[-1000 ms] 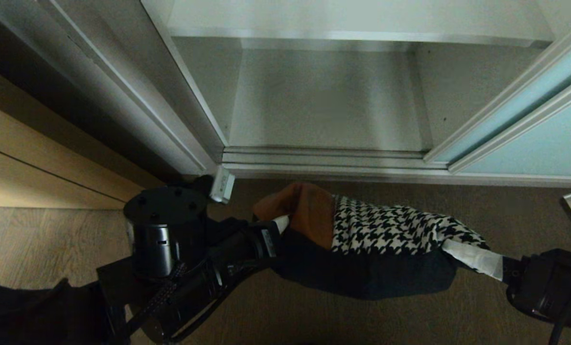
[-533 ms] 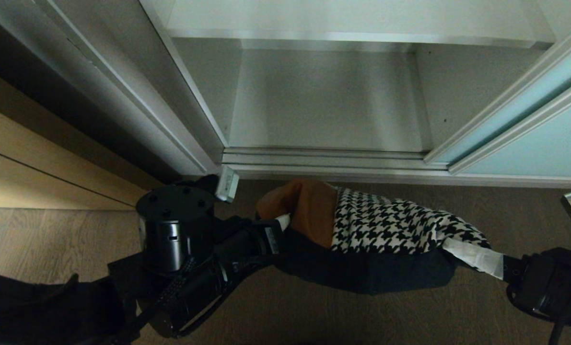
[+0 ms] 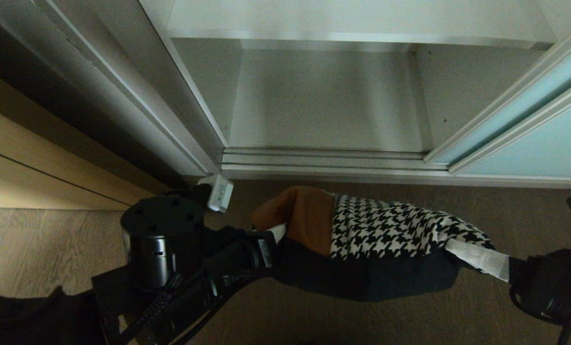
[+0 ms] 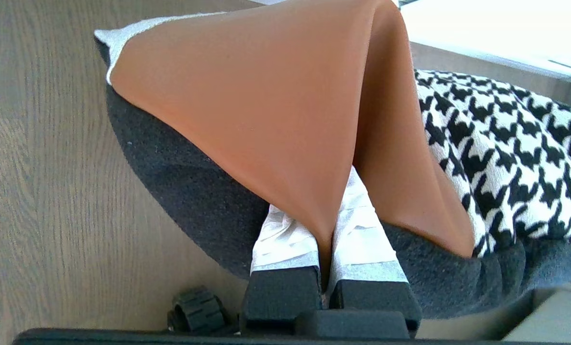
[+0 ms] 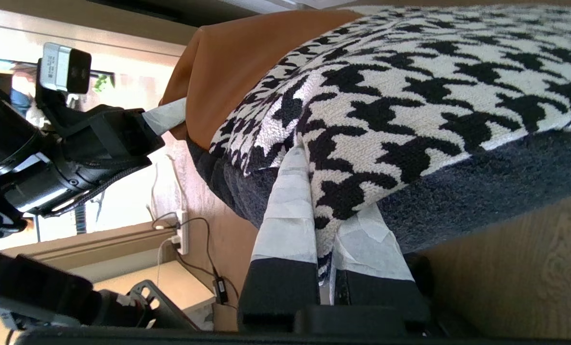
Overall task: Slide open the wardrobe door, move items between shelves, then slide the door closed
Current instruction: Place the pillow on the higher shelf
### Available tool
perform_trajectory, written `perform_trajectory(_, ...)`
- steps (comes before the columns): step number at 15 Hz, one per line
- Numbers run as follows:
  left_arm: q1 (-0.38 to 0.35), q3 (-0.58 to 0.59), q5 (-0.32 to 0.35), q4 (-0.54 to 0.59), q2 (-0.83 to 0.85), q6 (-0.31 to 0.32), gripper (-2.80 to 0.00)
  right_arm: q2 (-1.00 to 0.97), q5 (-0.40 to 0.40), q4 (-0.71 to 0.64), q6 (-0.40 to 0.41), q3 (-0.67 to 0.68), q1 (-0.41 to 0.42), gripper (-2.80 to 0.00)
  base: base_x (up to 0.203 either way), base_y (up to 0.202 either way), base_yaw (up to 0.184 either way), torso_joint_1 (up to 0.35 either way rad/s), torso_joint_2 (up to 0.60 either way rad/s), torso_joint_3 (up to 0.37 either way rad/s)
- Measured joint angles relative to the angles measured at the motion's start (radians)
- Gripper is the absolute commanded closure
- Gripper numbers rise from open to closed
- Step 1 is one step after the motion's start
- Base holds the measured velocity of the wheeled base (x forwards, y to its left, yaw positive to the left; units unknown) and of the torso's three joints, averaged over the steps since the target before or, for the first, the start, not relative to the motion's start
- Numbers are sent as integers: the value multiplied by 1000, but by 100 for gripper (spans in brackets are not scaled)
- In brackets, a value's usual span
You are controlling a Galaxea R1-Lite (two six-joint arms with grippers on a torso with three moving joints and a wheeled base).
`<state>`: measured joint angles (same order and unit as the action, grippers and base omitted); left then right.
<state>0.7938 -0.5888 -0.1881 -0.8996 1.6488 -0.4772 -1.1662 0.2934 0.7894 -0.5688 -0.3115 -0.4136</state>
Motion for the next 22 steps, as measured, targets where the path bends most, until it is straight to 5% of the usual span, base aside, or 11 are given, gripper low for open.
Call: perform_trajectory(22, 0, 8, -3, 0, -33, 3, 0, 66, 47, -49, 0, 15, -8, 0, 0, 0, 0, 0, 0, 3)
